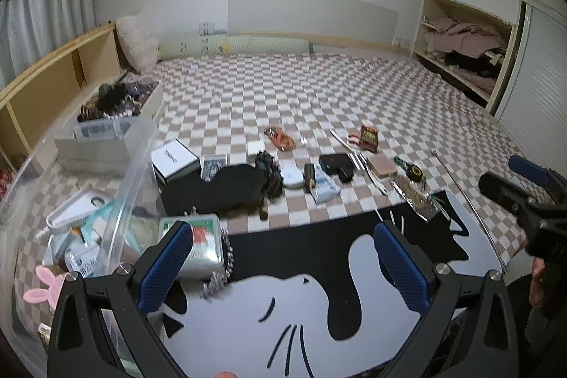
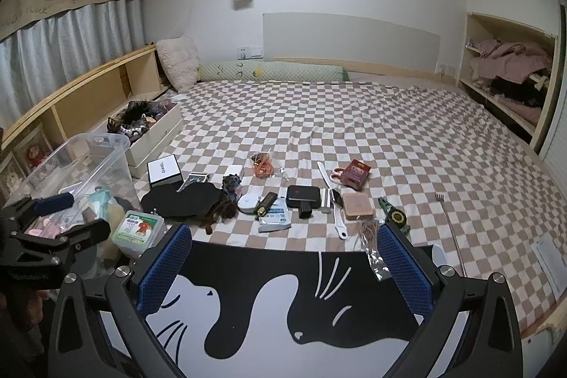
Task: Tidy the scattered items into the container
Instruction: 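Move both tools forward and down toward the black pouch and crocheted doll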
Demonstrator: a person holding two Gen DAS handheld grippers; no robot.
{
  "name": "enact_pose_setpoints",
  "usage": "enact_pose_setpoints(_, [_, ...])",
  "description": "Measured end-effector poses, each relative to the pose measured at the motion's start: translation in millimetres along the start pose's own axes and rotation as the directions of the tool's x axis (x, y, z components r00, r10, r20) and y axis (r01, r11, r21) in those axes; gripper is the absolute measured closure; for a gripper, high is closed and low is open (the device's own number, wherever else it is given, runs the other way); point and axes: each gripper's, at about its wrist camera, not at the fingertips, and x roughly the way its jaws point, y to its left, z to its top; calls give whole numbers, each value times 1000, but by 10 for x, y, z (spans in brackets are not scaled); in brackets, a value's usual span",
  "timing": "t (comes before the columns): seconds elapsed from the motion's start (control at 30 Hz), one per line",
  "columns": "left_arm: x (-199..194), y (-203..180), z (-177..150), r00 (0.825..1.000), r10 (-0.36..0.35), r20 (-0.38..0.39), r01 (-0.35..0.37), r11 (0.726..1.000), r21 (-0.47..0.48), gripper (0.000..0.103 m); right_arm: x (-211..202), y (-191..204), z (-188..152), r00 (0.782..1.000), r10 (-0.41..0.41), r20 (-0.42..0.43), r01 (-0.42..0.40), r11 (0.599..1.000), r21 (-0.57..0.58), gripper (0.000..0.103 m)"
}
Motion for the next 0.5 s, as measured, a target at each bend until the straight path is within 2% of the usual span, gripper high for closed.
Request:
enact_pose_setpoints(0.13, [-3,21,-46,1000,-2,-26,2,1000,0,0,-40,-68,-20,1000,0,-5,0,999,35,0])
enact_pose_setpoints(0.2, [16,44,-53,999,21,-46,-22,1000,-14,0,-40,-103,-26,1000,-1,-17,2,999,48,0])
enact_pose_setpoints(0.33, [79,102,-50,995,4,-102,-7,1000,-20,0,-5,-115,-27,998,10,-58,-8,999,31,0])
enact_pose_setpoints(0.5, [183,179,15,988,33,-151,-34,999,-5,0,51,-132,-33,994,14,-108,-13,1000,11,0])
